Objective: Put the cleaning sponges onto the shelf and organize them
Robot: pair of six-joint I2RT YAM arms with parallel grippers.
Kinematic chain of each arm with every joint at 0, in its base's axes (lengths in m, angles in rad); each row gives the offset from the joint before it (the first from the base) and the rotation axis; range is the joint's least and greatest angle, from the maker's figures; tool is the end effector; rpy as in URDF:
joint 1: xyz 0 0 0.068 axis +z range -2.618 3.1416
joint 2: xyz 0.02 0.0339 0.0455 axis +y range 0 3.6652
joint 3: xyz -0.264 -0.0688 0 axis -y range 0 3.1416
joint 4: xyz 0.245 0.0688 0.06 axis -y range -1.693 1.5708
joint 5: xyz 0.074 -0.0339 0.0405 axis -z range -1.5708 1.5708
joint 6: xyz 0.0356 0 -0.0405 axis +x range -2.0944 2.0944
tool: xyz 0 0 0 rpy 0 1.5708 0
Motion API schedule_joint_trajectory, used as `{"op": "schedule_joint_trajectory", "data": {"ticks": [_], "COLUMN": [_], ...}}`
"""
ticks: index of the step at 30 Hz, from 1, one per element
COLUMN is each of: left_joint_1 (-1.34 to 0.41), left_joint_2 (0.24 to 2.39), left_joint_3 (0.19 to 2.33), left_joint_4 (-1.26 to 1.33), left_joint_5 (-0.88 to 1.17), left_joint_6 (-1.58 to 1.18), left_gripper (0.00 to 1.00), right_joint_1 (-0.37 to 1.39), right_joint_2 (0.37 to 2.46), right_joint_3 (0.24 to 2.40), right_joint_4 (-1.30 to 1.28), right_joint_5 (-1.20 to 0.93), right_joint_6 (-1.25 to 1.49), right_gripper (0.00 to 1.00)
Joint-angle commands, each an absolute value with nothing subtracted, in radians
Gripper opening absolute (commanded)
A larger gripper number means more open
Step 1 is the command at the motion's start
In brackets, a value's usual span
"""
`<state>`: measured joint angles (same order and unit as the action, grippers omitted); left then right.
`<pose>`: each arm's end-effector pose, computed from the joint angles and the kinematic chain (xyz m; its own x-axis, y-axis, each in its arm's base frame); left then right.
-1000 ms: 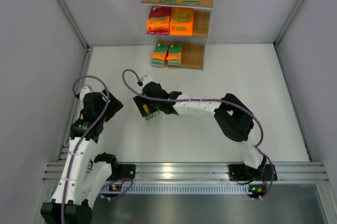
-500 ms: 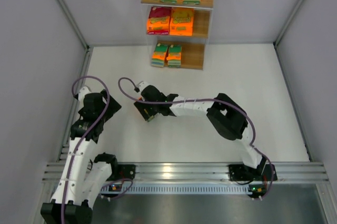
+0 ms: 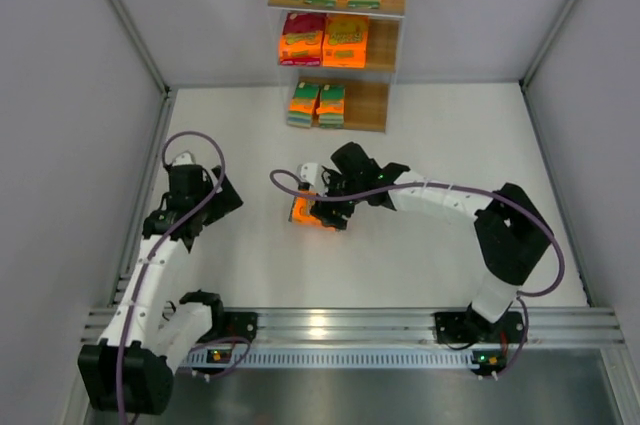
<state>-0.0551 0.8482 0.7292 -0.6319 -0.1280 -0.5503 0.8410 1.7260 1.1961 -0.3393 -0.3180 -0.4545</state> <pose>0.1757 -0.0051 0.2674 -0.5605 -0.4885 -0.6687 -0.3891 0.8681 -0.3081 0.2398 0.2848 0.2199 -0.0877 -0.7235 -0.6848 -0.9805 0.1839 -0.0688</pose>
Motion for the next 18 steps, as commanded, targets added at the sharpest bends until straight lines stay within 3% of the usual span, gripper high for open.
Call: {"op": "schedule_joint_trajectory", "data": {"ticks": [1, 3, 5, 7, 10, 13, 17, 18], "left_joint_1": [-0.058, -0.058, -0.058, -0.060, -0.060, -0.063, -0.089, -0.109], "left_joint_2": [0.940, 0.991, 1.021, 1.063, 1.101, 1.143, 1.199, 1.219], "left_joint_3": [0.750, 0.752, 0.759, 0.785, 0.802, 0.805, 0.830, 0.836], "left_joint_4": [-0.532, -0.485, -0.453, -0.449, -0.436, -0.407, -0.394, -0.390], "left_joint_5": [0.049, 0.084, 0.123, 0.130, 0.155, 0.189, 0.201, 0.190], "left_joint_6": [-0.508, -0.511, -0.512, -0.508, -0.499, -0.503, -0.506, -0.506], "left_gripper": [0.98, 0.98, 0.98, 0.98, 0.98, 0.98, 0.97, 0.97], "right_joint_1": [0.848, 0.850, 0.848, 0.851, 0.844, 0.833, 0.838, 0.838], "right_joint_2": [1.692, 1.736, 1.805, 1.838, 1.810, 1.715, 1.557, 1.539], "right_joint_3": [1.201, 1.250, 1.342, 1.403, 1.463, 1.398, 1.330, 1.322], "right_joint_4": [-0.367, -0.397, -0.461, -0.518, -0.497, -0.308, -0.210, -0.222], "right_joint_5": [-0.452, -0.480, -0.498, -0.473, -0.480, -0.453, -0.203, -0.061], "right_joint_6": [-0.685, -0.728, -0.753, -0.720, -0.573, -0.373, 0.045, 0.259], "right_gripper": [0.73, 0.75, 0.92, 0.99, 0.99, 0.99, 0.99, 0.99]}}
